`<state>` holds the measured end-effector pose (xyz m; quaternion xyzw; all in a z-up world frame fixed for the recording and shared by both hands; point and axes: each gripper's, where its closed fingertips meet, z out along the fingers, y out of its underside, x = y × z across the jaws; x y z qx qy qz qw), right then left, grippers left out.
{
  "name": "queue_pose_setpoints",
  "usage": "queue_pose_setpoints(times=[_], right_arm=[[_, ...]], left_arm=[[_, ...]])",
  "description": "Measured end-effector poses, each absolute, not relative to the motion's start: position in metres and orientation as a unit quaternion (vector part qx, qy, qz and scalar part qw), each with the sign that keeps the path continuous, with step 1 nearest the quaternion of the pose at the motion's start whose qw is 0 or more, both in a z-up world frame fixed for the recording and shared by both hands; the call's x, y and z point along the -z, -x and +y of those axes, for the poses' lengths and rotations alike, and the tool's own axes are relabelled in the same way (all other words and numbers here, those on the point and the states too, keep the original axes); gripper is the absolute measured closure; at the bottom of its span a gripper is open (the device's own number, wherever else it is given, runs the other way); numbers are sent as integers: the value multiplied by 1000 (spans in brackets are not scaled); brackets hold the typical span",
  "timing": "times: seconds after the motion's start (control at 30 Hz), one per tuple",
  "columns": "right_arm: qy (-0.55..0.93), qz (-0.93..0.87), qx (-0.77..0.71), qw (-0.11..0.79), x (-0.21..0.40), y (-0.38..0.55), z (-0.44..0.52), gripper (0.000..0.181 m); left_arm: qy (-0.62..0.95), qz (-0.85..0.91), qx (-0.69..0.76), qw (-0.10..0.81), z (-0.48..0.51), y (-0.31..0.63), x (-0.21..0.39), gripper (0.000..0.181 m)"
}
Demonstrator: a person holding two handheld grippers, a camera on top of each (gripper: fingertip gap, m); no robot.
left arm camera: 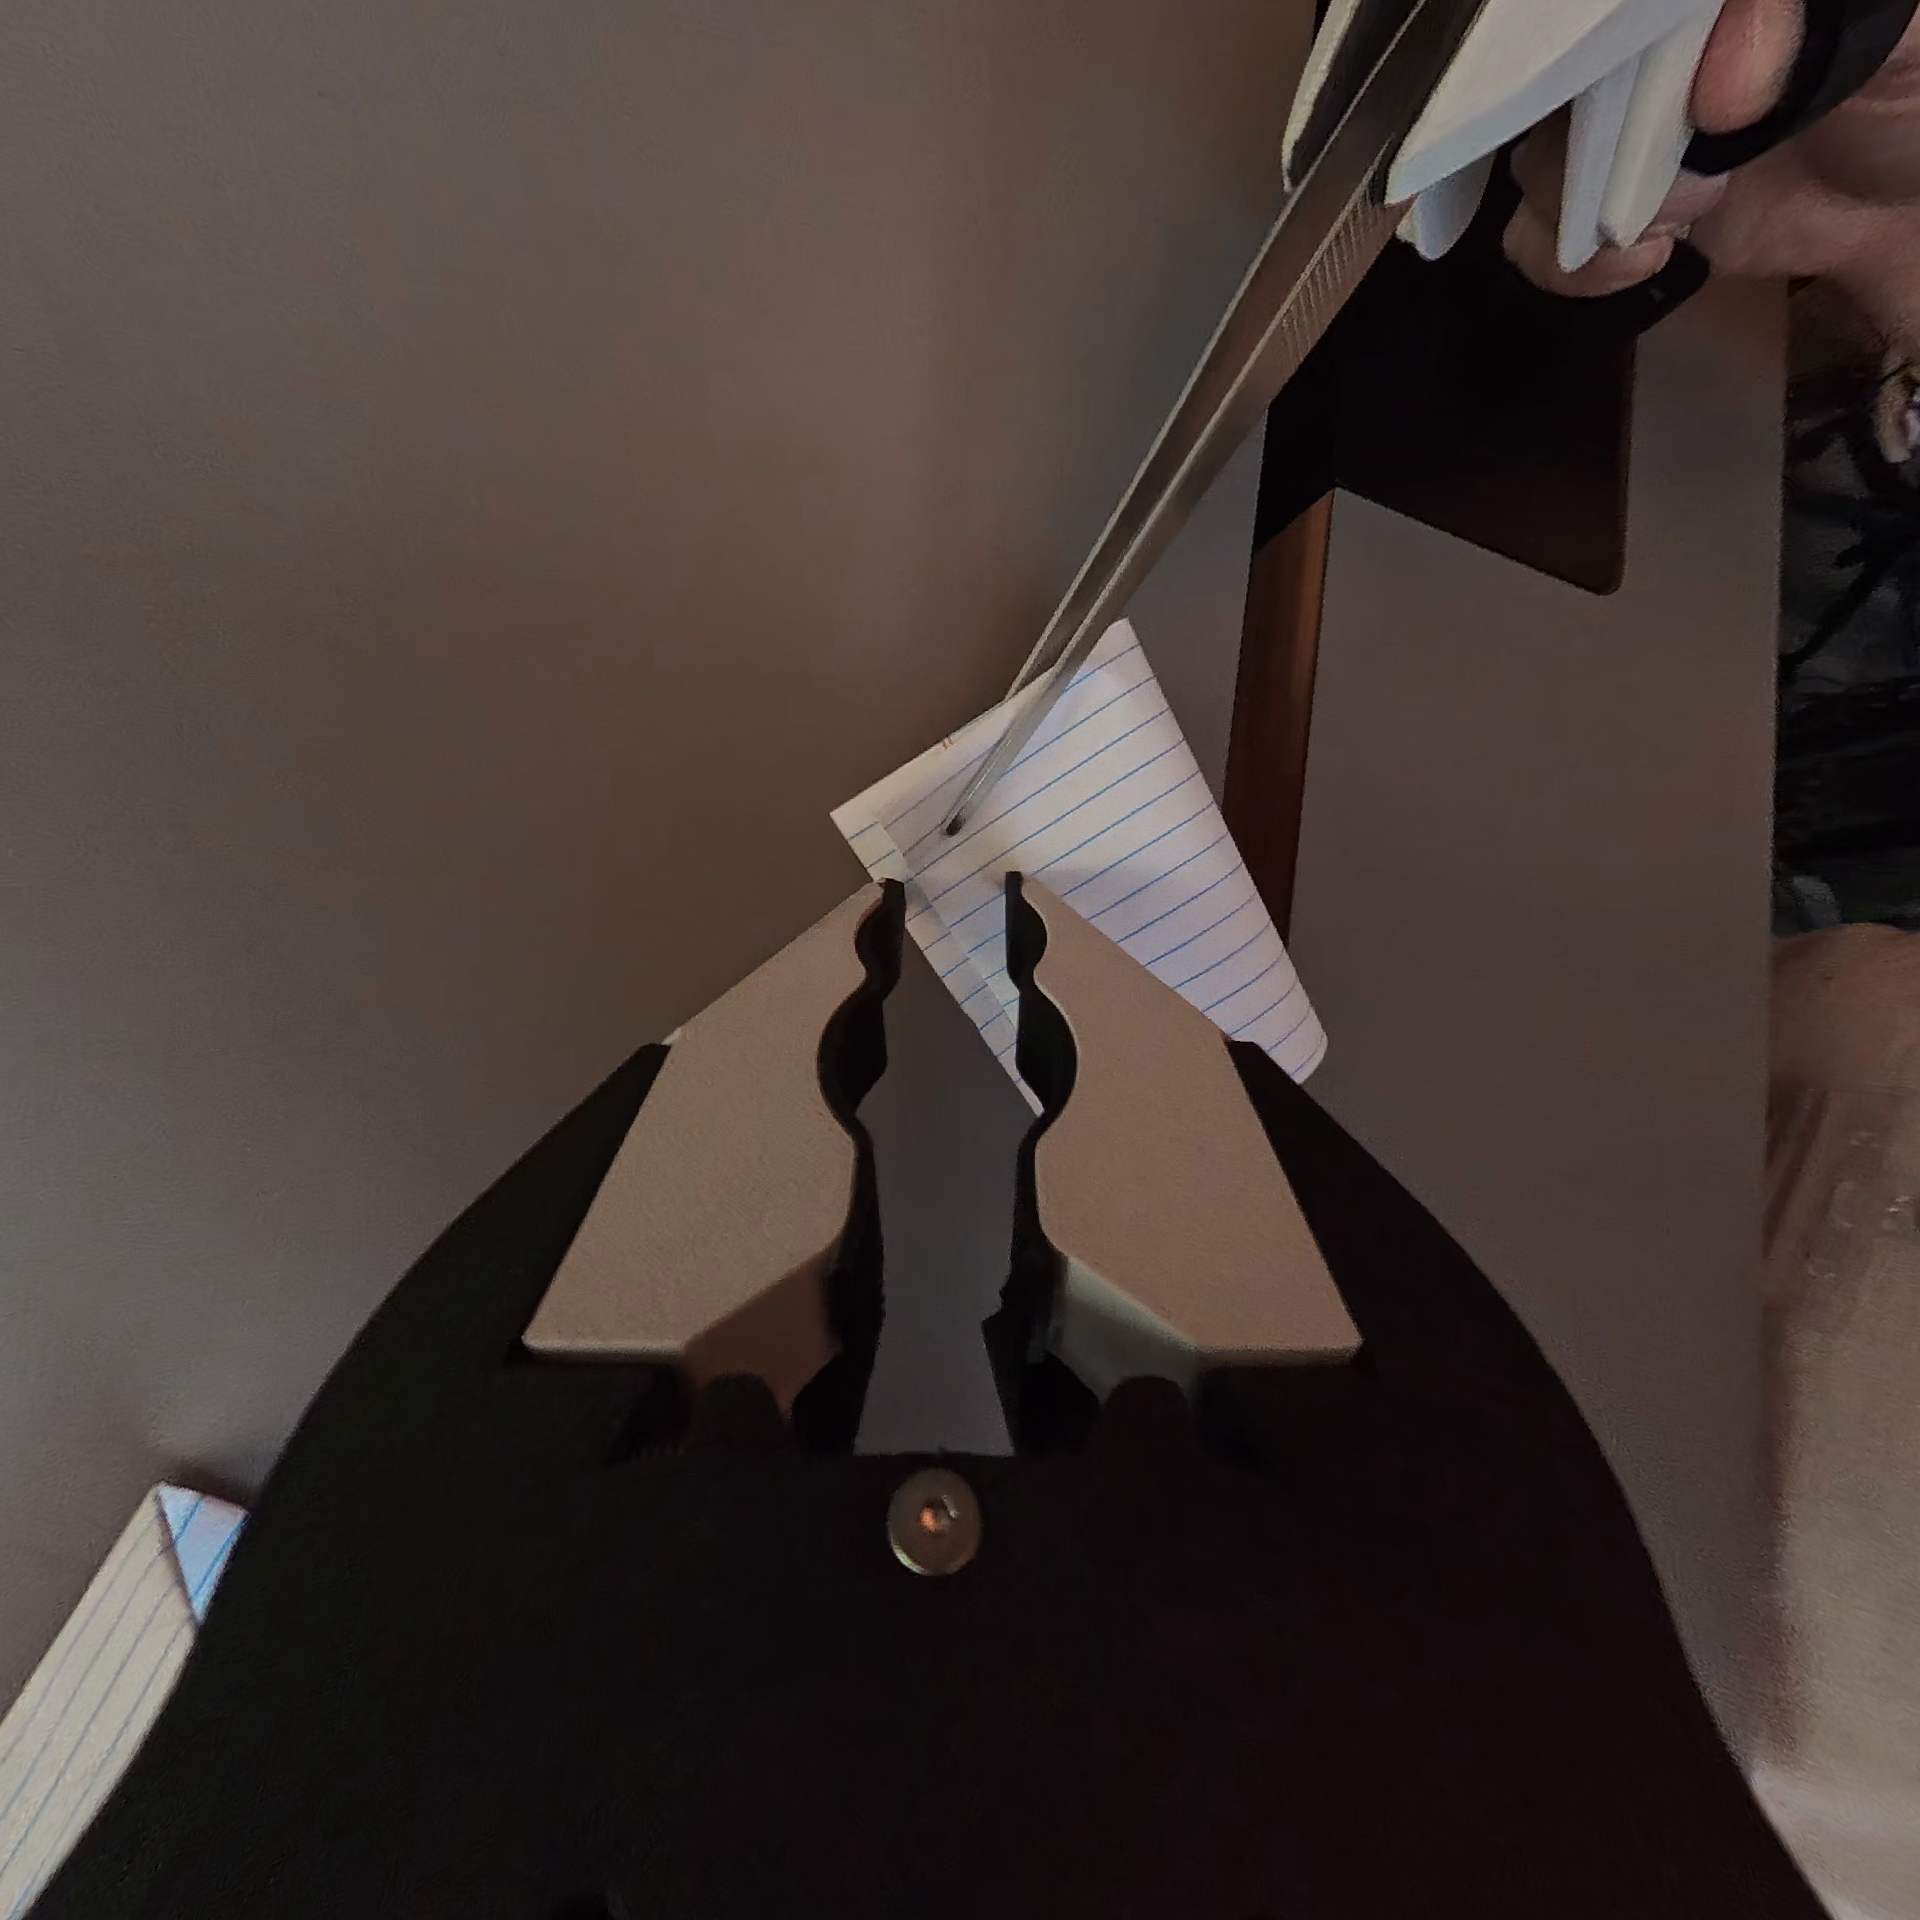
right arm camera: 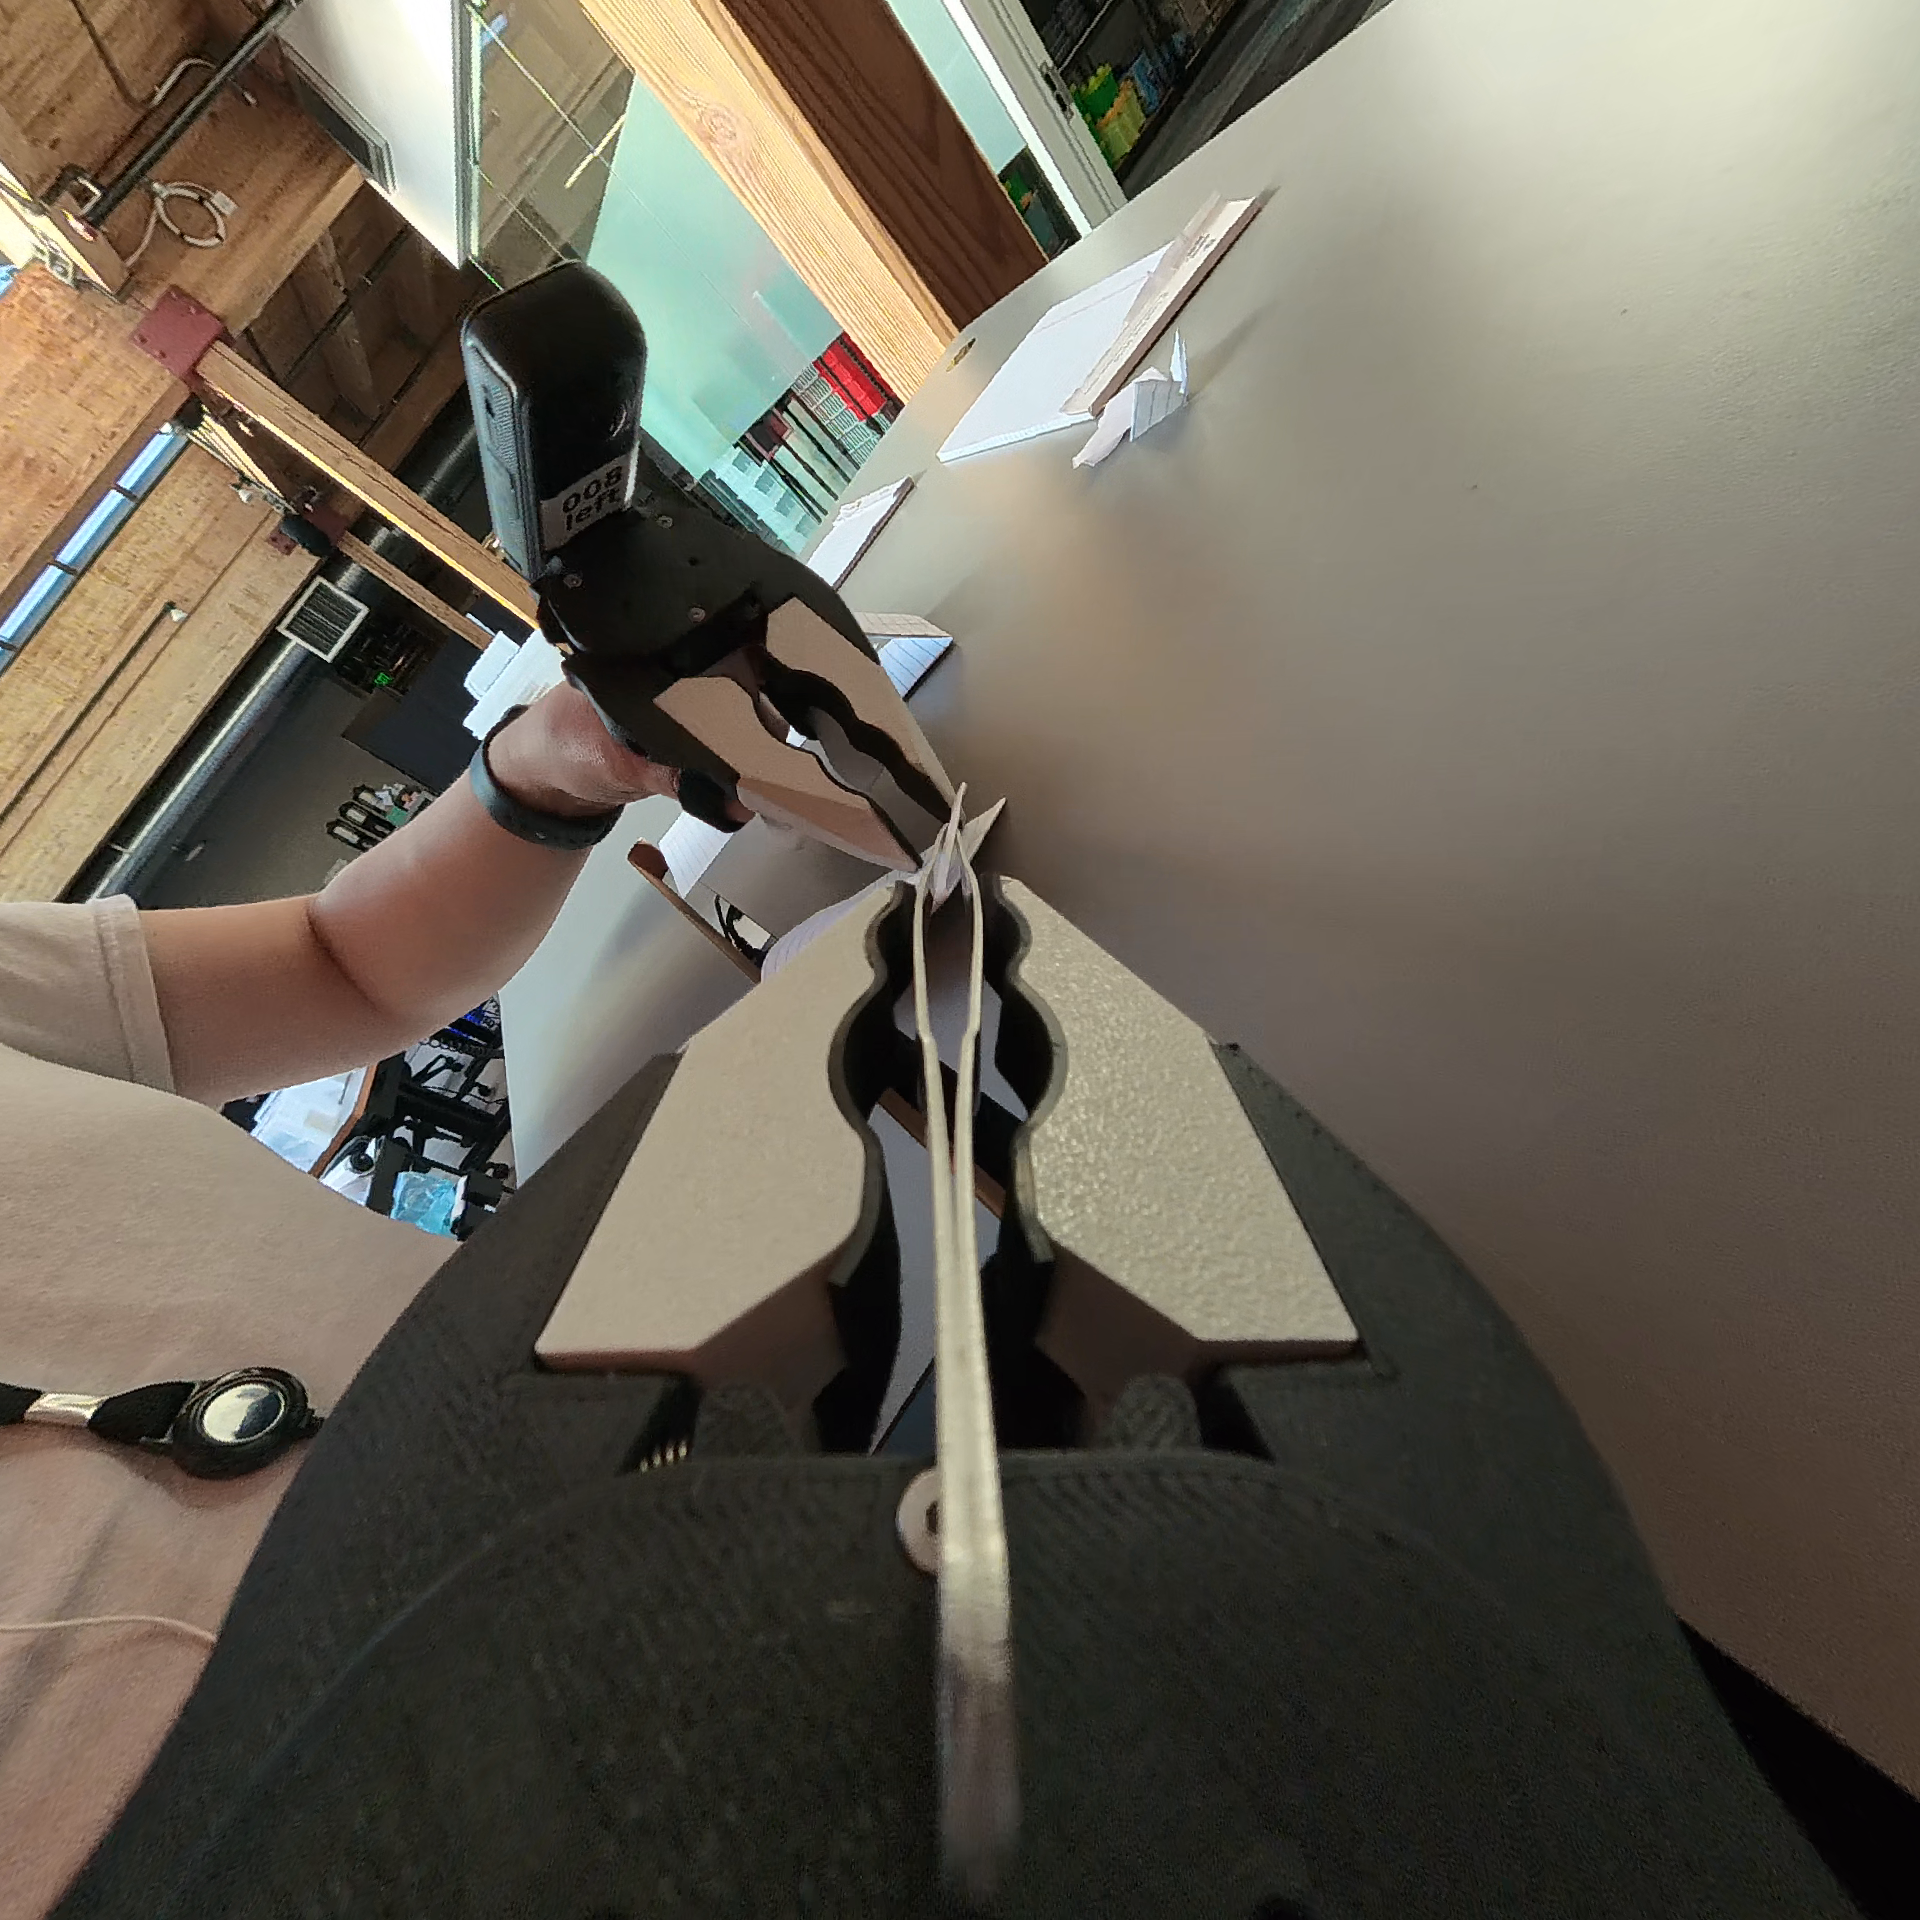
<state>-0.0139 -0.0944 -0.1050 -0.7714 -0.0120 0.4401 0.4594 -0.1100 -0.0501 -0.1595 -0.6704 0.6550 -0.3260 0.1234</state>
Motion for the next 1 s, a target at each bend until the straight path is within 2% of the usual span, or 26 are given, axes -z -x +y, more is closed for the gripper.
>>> queue_pose_setpoints(times=[0.1, 0.3, 0.33, 1.0], right_arm=[[775, -15, -442, 451, 108, 15, -95, 169], [776, -23, -461, 431, 109, 21, -93, 165], [774, -27, -464, 430, 108, 21, -94, 164], [736, -226, -551, 322, 102, -3, -90, 163]], left_arm=[[655, 674, 303, 158, -51, 110, 160, 161], [597, 731, 217, 249, -52, 111, 163, 169], [596, 730, 218, 252, -54, 111, 164, 174], [589, 738, 242, 223, -53, 111, 164, 171]])
